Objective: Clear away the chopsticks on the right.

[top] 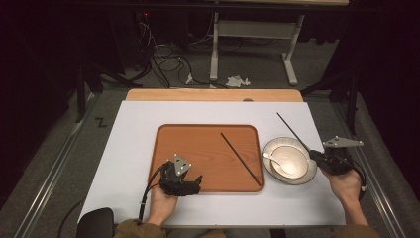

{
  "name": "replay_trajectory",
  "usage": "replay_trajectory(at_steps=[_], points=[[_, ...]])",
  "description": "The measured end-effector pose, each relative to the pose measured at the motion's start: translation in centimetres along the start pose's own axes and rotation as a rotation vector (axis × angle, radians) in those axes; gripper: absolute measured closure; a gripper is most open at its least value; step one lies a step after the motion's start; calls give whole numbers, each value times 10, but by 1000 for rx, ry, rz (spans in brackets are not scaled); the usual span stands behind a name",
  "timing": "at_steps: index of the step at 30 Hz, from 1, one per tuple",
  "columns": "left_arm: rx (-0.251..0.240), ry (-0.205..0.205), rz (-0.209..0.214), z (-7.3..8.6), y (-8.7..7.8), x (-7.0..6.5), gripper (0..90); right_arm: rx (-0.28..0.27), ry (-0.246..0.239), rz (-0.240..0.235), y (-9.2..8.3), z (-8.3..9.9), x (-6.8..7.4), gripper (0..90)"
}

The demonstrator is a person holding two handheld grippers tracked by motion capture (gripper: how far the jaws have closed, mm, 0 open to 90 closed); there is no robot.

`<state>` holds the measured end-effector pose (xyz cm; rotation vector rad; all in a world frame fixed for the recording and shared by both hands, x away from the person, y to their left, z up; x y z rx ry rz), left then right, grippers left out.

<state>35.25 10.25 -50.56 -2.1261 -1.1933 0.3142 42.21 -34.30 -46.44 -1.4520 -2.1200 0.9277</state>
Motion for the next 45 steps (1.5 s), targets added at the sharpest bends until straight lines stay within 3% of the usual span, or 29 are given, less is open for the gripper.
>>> replay_trajectory(at_steps=[17, 24, 32, 42, 45], points=[[3, 24, 31, -8, 10, -6, 165, -45, 28, -62, -28, 1, 14, 864], [8, 28, 39, -9, 13, -7, 164, -62, -21, -91, -39, -5, 34, 864], [12, 28, 43, -9, 14, -9, 165, -60, -52, -153, -41, -10, 55, 864], [14, 26, 43, -9, 14, -8, 165, -62, -123, -192, -43, -16, 85, 864], [13, 22, 38, -9, 14, -7, 165, -77, -118, -208, -43, -17, 93, 864]])
Point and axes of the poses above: each handheld gripper's, and its own axes: y roughly forward along the jaws, z roughly out of its underside, x roughly to its left, the point moved 3 cm from there along y, roughly forward along the jaws, and after that the axes turned 7 degrees about y, right-handed, at the moved point
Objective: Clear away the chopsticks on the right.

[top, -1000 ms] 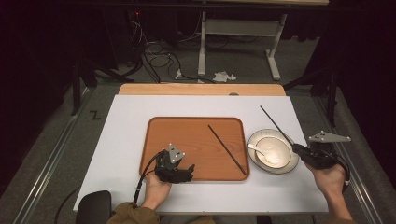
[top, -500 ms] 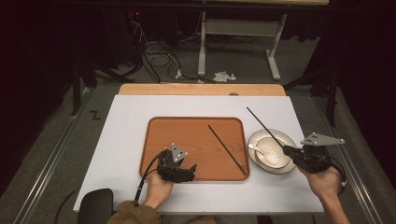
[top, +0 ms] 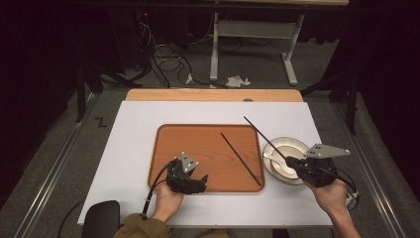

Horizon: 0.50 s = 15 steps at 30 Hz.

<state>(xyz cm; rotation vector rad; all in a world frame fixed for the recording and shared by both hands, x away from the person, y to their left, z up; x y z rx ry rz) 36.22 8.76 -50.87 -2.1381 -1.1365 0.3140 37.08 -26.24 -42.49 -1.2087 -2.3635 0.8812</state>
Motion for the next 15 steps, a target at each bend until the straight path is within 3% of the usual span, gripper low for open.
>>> replay_trajectory(at_steps=[6, 10, 15], points=[[-7, -8, -7, 0, -2, 2, 165, -7, 15, -40, 5, -4, 13, 864], [-17, -15, -10, -1, -4, 3, 164, 8, -20, -43, 12, -5, 23, 863], [-20, -16, -11, 0, -5, 3, 164, 27, -27, -64, 22, -8, 37, 863]])
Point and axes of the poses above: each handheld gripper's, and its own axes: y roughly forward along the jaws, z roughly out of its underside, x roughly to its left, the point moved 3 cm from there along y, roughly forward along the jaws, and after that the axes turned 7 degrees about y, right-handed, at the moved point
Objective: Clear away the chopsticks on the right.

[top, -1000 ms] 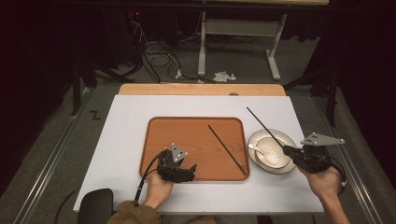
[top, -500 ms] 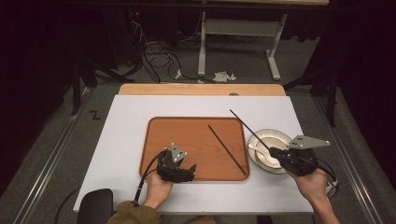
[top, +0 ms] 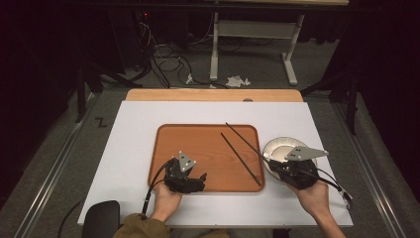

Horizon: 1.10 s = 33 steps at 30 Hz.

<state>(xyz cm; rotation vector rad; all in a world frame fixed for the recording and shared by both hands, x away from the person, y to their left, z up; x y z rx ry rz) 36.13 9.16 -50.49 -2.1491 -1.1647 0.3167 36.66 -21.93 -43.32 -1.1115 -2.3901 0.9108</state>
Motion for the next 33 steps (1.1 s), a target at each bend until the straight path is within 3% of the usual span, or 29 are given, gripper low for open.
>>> replay_trajectory(at_steps=[8, 10, 16, 33], points=[[2, 3, -2, 0, 0, 0, 164, 29, -29, -6, 17, -1, 15, 863], [3, 3, -2, 0, 0, 0, 164, 64, -40, -5, 26, 1, 21, 862], [9, 9, 0, 1, 1, -1, 164, 102, -51, 1, 46, 4, 29, 861], [9, 11, 0, 1, 1, -1, 164, 211, -46, 38, 92, 12, 30, 859]])
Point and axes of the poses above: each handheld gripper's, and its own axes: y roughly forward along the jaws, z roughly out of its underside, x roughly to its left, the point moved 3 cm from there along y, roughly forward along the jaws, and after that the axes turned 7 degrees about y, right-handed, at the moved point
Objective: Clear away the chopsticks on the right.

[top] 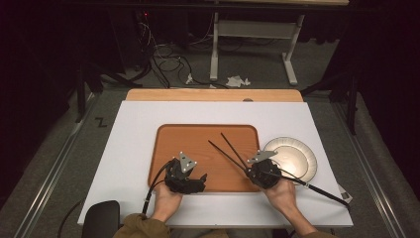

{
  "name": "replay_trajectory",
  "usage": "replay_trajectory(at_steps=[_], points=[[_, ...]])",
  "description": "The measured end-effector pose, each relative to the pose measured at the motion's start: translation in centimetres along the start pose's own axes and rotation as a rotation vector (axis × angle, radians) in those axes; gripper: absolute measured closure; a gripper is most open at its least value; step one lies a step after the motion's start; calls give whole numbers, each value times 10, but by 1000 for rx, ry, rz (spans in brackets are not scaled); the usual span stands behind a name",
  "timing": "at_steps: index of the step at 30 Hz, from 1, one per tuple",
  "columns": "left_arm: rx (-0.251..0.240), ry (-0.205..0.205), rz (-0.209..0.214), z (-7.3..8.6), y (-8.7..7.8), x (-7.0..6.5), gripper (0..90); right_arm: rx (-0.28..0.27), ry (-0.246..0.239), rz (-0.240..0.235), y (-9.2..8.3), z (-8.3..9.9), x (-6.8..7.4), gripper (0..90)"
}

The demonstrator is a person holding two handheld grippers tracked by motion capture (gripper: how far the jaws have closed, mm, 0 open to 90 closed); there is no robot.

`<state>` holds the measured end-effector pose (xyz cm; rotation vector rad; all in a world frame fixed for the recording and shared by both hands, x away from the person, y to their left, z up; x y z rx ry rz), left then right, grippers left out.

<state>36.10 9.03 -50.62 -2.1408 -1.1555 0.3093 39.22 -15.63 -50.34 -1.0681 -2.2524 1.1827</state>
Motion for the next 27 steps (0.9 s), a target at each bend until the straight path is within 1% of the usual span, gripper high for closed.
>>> replay_trajectory(at_steps=[4, 7, 11, 14, 17, 18, 20, 21, 22, 25, 26, 27], points=[[0, 2, 2, 0, 0, 0, 165, 33, 2, 6, 8, 1, 1, 855], [0, 1, 1, 0, 0, 0, 165, 58, -9, 14, 13, 4, 1, 842], [-2, 1, 2, 0, 0, 0, 165, 53, -2, 14, 13, 4, 1, 814], [-4, 1, 2, 0, -1, 0, 165, 50, -13, 16, 13, 4, 1, 778], [-6, -2, 0, 0, -2, 0, 164, 39, -12, 11, 9, 3, 1, 758], [-9, -3, -2, 0, -3, 1, 165, 3, -11, 2, 1, 2, 2, 715], [-14, -6, 0, 0, -5, 1, 165, -12, -23, -2, -6, 4, 2, 663], [-20, -4, 2, 0, -7, 1, 165, -17, -43, 5, -10, 6, 3, 648], [-23, -6, 2, 0, -9, 1, 164, -25, -50, 10, -15, 8, 3, 636], [-32, -2, 6, 0, -14, 0, 164, -58, -35, -16, -26, 12, 2, 607], [-39, 3, 8, 0, -18, 0, 164, -68, -28, -20, -30, 14, 1, 599], [-44, 5, 9, 0, -20, 0, 164, -70, -31, -17, -31, 14, 0, 590]])
Point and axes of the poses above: each handheld gripper's, and its own axes: y roughly forward along the jaws, z roughly out of its underside, x roughly to its left, the point moved 3 cm from there along y, roughly forward along the jaws, and after that the axes turned 7 degrees about y, right-handed, at the moved point
